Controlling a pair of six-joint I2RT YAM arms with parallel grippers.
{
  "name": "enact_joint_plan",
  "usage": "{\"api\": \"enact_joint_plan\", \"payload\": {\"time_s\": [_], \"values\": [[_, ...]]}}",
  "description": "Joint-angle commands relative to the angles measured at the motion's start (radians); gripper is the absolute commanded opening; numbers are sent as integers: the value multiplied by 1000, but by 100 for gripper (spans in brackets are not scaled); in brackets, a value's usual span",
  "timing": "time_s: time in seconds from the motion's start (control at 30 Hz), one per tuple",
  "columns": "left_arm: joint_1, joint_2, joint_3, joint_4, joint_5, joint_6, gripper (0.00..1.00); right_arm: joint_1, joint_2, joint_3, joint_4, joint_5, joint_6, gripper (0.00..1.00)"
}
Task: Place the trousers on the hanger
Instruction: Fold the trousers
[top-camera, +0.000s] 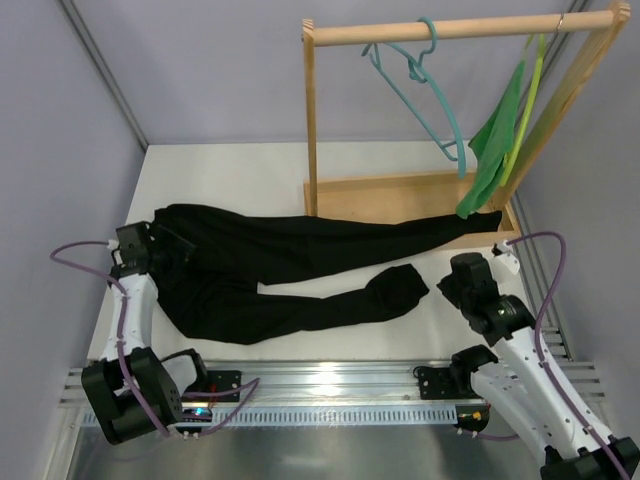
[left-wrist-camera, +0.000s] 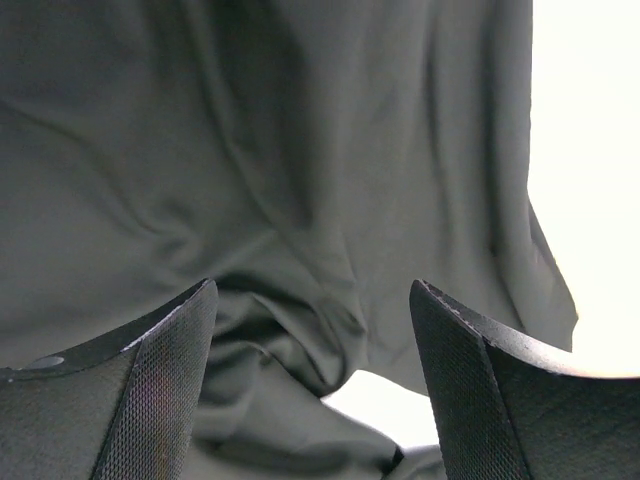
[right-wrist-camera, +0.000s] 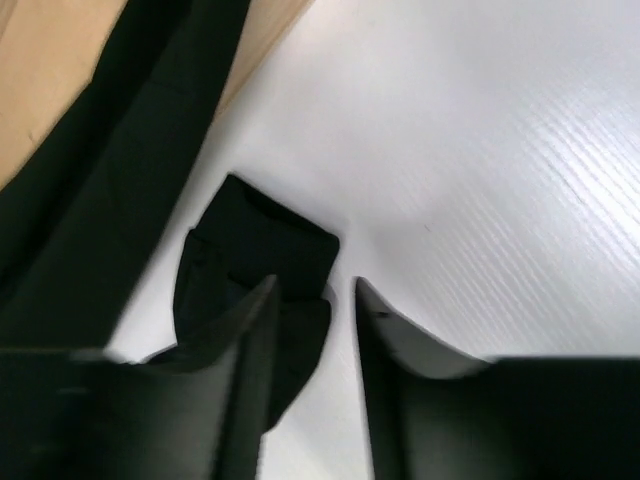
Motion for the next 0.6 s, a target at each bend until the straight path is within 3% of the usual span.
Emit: {"api": "enact_joint_plan", "payload": {"time_s": [0.0,0.1,0.2,0.5,0.57], "values": [[78,38,62,-44,-32,58,77,7,-53,-103,122,-151,-83,47],[119,60,107,-87,-84,87,77,7,-37,-139,185,-180,-106,60],[162,88,147,-163,-162,127,78,7,31,-170,241,-182,-94,60],[227,121,139,-171,-113,90,79,4,300,-228,482,-142,-52,58],[231,123,127,-165,-92,78,79,3,367,-191,498,-139,-61,52]]}}
